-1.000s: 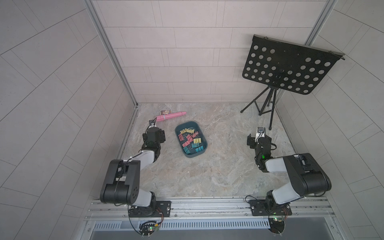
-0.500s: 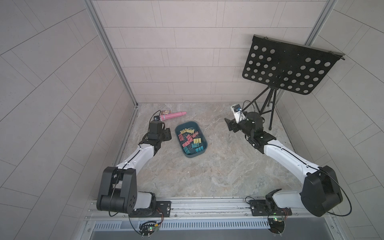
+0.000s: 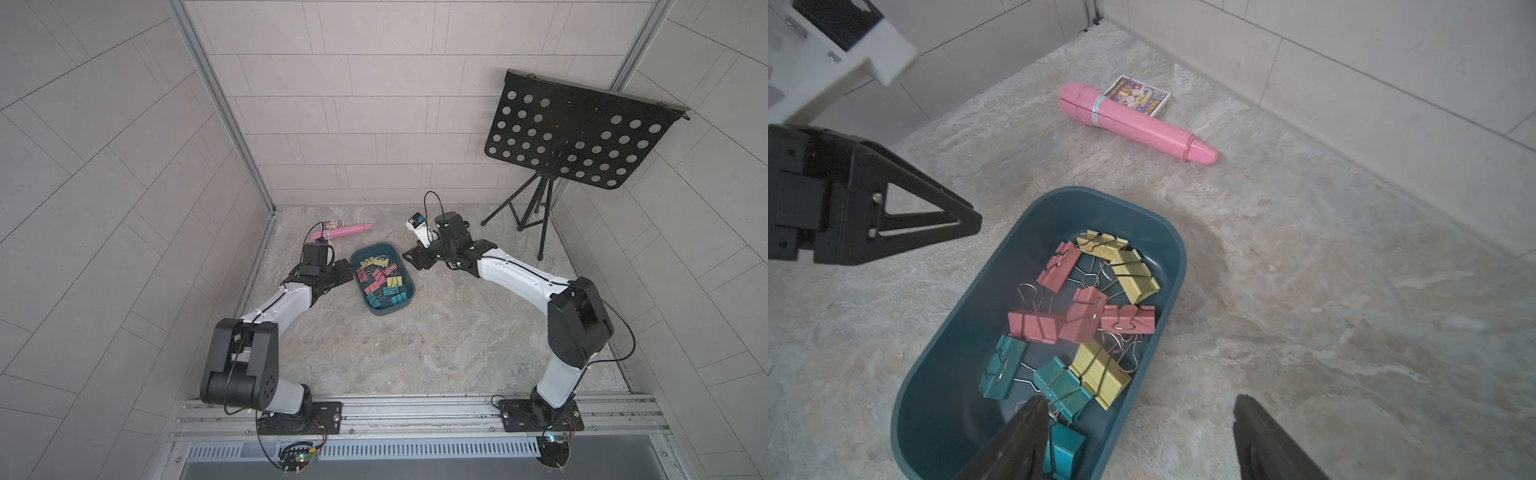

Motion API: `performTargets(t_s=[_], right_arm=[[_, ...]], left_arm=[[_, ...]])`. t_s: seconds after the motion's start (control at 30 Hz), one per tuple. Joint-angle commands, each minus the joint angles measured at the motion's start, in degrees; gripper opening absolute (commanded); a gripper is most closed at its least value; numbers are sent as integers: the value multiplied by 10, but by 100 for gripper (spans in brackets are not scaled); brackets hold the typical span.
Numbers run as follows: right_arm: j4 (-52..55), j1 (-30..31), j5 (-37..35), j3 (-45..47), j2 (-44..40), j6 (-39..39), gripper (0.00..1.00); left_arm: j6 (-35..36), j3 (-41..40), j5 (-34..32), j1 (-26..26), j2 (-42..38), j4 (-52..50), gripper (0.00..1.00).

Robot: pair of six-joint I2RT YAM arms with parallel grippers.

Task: Take out the binder clips from the storage box
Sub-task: Pick up the binder clip from the storage box.

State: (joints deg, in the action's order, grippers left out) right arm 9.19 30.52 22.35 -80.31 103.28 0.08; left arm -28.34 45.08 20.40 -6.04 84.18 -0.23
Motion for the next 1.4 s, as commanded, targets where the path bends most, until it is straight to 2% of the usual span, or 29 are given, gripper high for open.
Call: performTargets(t_s=[0.0, 0.43, 0.83, 1.37], right_arm=[[32, 11, 37, -42, 33, 32, 71], [78, 40, 75, -186, 185, 80, 55], [118, 42, 71, -233, 238, 79, 46], [166, 46, 64, -266, 274, 63, 34]], left_arm=[[-39, -17, 52, -4, 8, 48, 51], [-38, -39, 50, -10, 25, 53, 44], [-27, -28, 52, -15, 49, 45, 35], [-20, -18, 43, -23, 53, 27, 33]])
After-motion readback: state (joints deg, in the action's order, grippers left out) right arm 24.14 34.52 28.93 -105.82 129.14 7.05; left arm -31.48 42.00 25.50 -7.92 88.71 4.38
